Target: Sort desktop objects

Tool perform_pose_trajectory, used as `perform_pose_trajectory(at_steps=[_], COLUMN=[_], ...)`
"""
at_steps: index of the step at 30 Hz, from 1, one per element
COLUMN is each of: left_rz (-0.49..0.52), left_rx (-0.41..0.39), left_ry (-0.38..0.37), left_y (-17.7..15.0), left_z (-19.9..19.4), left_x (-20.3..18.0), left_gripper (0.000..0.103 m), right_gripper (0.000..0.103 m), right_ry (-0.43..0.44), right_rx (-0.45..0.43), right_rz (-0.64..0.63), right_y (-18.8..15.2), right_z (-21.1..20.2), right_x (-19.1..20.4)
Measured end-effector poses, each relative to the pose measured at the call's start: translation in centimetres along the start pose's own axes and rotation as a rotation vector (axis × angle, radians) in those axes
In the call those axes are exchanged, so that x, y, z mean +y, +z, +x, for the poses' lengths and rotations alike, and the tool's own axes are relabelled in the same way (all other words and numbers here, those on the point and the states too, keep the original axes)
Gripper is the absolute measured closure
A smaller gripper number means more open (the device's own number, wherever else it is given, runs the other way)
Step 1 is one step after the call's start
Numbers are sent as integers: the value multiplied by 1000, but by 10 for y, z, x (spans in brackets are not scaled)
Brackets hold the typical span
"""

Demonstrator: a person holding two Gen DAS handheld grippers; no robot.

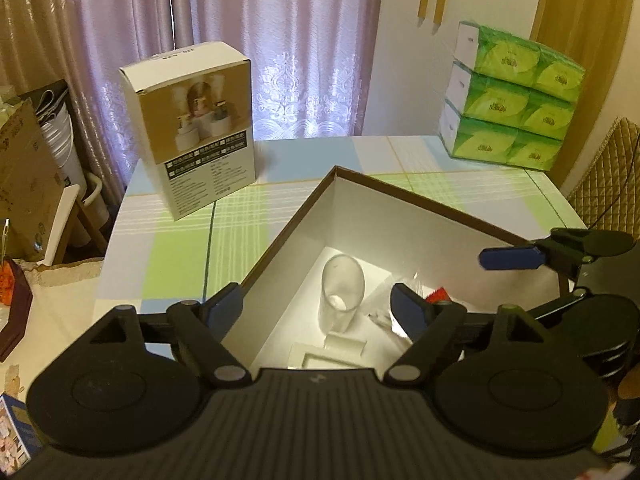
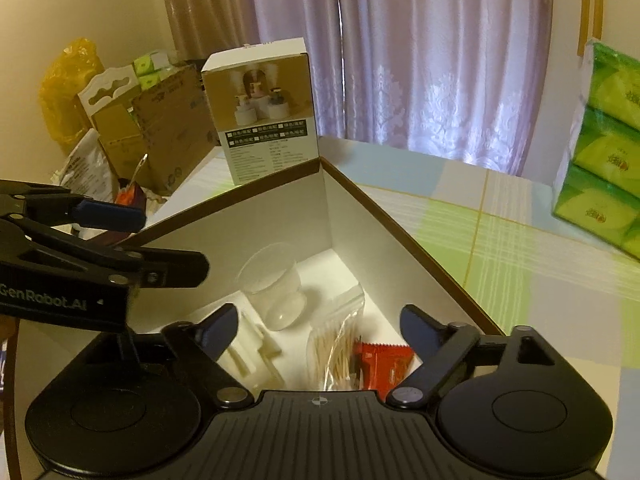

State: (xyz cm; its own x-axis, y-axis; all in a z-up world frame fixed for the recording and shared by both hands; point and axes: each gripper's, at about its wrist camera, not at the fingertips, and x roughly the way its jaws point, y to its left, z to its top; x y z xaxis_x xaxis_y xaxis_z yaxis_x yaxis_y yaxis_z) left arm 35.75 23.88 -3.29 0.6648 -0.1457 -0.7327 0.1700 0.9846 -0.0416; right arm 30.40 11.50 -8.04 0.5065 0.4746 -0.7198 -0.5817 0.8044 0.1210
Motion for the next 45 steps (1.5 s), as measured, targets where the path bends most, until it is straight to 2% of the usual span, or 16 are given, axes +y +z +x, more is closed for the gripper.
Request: perform_pose_trajectory(at_steps=[2,6,10,16,26,36,45], left_rz=[-1,5,17,14,-27,-61,-125], left_rx=[-4,-19,-43,-67,-96,-119,-101], left_ry=[4,20,53,76,110,143,170], left_y=[-3,-8,-12,-19,-35,-59,-89], left_z=[-7,-22,-39,-65,-105,-145,-182], left_x=[-1,-4,-9,-16,-30,-48,-67], left_gripper=[19,18,8,3,2,1,1], right_gripper=[8,2,2,2,2,2,2], right_ry=[-2,-6,-9,2,-3,12,42], right_rx=[0,-5,-9,-1,-11,-63,-93], right_rz=[-9,-18,-35,-60,-68,-47,-91], right_y=[-3,-9,-14,-21,-31,-42,-57], right_z=[-5,-17,-29,-46,-72,-112,-146], right_x=[1,4,8,14,21,26,38])
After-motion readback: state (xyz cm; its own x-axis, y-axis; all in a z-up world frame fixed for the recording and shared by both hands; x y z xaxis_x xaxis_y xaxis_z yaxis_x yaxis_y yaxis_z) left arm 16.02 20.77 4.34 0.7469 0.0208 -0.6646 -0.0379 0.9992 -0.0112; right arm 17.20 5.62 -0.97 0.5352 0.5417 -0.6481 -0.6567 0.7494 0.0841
